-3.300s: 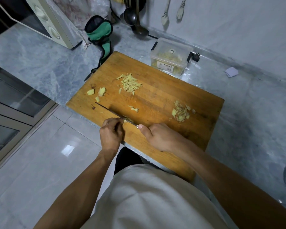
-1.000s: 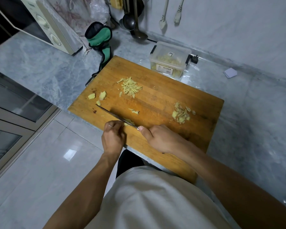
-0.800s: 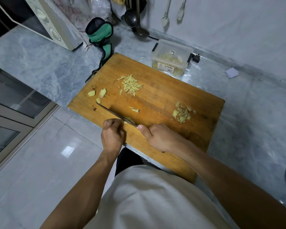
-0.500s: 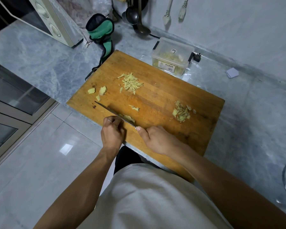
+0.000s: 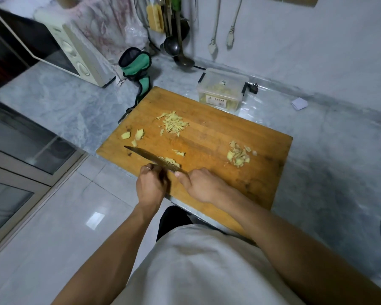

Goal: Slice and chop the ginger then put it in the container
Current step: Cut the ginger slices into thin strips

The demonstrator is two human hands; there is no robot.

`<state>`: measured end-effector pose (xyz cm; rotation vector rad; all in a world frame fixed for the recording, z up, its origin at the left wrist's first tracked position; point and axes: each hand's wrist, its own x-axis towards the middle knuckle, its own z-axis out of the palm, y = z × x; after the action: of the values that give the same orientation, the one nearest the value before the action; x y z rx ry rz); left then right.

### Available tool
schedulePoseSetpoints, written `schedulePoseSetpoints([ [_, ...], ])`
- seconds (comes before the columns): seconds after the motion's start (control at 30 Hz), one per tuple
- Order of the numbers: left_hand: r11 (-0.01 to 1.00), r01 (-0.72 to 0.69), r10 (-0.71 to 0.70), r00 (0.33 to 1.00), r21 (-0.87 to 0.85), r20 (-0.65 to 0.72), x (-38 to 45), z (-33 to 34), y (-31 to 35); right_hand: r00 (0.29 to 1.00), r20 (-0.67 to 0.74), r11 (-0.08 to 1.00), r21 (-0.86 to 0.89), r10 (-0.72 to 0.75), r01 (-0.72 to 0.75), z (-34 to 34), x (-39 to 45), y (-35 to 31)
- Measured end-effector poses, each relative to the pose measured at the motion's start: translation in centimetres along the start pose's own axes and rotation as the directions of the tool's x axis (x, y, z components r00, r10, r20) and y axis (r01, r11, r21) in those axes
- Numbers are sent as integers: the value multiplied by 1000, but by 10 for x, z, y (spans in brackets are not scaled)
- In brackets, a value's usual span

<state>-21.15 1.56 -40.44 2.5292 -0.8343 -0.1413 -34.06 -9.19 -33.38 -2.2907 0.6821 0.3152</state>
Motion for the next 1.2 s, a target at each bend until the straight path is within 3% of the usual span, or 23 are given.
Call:
schedulePoseSetpoints([
  [0.3,999,10,-12,999,-41,-44,-8,4,2,999,-37,998,52,21,-19,-17,-1,22],
  [0.5,997,34,-33,999,-70,16,-4,4,-6,1000,-30,999,50,-5,7,-17,1,20],
  [0.77,995,-67,68,998,-75,15,2,1,-12,1000,-7,997,70,-21,21,-25,-4,20],
  [1.2,986,-114,119,992,-119,40,18,1,-24,999,43,991,130,-24,18,-23,5,20],
])
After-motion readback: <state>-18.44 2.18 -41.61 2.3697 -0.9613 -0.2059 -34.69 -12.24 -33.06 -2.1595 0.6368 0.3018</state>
